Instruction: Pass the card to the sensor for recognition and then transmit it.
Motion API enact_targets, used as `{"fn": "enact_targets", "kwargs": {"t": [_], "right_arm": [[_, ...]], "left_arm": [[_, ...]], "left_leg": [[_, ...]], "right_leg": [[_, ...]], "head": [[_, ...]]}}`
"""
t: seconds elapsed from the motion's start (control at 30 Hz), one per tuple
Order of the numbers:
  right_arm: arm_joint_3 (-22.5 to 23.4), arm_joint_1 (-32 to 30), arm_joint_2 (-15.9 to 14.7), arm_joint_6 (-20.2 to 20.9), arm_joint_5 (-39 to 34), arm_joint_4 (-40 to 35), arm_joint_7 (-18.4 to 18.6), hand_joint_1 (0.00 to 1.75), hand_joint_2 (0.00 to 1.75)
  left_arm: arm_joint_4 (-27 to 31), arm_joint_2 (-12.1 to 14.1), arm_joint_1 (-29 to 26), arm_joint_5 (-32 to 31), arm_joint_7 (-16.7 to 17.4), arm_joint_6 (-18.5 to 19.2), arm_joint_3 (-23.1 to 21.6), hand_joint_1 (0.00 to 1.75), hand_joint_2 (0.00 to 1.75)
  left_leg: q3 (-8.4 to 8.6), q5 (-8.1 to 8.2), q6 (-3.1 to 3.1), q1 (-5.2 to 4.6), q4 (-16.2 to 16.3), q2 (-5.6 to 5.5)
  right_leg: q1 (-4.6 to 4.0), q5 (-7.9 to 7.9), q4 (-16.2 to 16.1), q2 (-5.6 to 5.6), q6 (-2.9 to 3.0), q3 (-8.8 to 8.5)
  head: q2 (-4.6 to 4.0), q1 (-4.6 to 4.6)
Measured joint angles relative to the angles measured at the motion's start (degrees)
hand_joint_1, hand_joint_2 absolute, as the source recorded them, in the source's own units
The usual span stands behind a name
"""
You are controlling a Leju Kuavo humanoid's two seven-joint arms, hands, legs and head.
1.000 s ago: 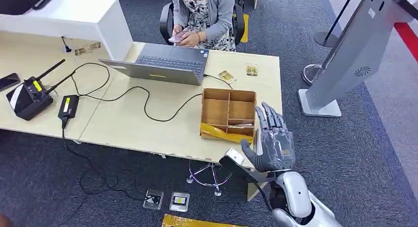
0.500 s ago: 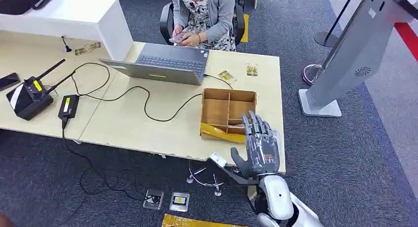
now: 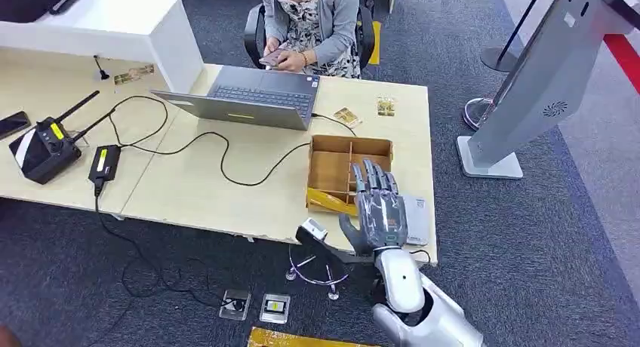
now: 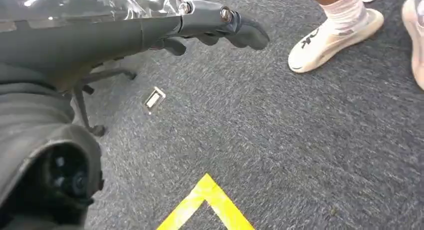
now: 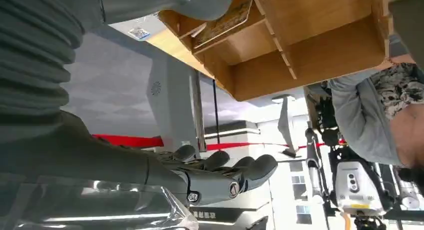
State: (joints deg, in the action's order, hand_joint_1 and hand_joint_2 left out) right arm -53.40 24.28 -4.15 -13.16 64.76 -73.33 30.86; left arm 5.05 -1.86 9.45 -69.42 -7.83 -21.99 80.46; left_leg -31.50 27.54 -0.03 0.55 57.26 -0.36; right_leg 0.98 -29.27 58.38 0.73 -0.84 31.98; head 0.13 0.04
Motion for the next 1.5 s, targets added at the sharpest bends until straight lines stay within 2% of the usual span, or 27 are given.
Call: {"fn": "enact_targets", "kwargs": {"t": [0.3,0.57,0.77,1.5], "right_arm": [[0.48,2.45,1.68,-0.22,-0.04,6.84,-0.09,0.0,1.75],[1.51,4.1,1.93,-0.66,-0.26,11.07,-0.57,0.0,1.75],[2.16,4.9,2.21,-2.82,-1.22,14.39,-1.05,0.0,1.75],[3.21,5.3,2.78,-4.11,-4.83,20.05,-2.27,0.0,1.75]], "left_arm": [[0.02,-0.31,-0.07,-1.79,0.2,1.07,-0.02,0.0,0.0],[0.02,-0.31,0.52,-2.84,0.81,1.73,-0.07,0.0,0.0],[0.02,-0.31,0.64,-3.58,1.2,1.62,-0.07,0.0,0.0],[0.02,-0.31,0.51,-3.91,1.66,1.57,-0.04,0.0,0.0]], "left_leg": [[0.0,0.0,0.0,-0.01,0.01,0.0],[0.0,0.0,0.0,0.0,0.01,0.0],[0.01,0.0,0.0,0.0,0.01,0.0],[-0.01,0.0,0.0,0.0,0.01,0.0]], "right_leg": [[0.01,0.0,-0.01,0.0,0.0,0.0],[0.0,0.0,0.0,0.0,0.0,0.0],[0.0,0.0,-0.01,-0.01,0.0,0.0],[0.0,0.0,0.0,-0.02,0.0,0.0]], "head": [[0.0,0.02],[0.0,0.02],[0.0,0.02],[0.0,0.02]]}}
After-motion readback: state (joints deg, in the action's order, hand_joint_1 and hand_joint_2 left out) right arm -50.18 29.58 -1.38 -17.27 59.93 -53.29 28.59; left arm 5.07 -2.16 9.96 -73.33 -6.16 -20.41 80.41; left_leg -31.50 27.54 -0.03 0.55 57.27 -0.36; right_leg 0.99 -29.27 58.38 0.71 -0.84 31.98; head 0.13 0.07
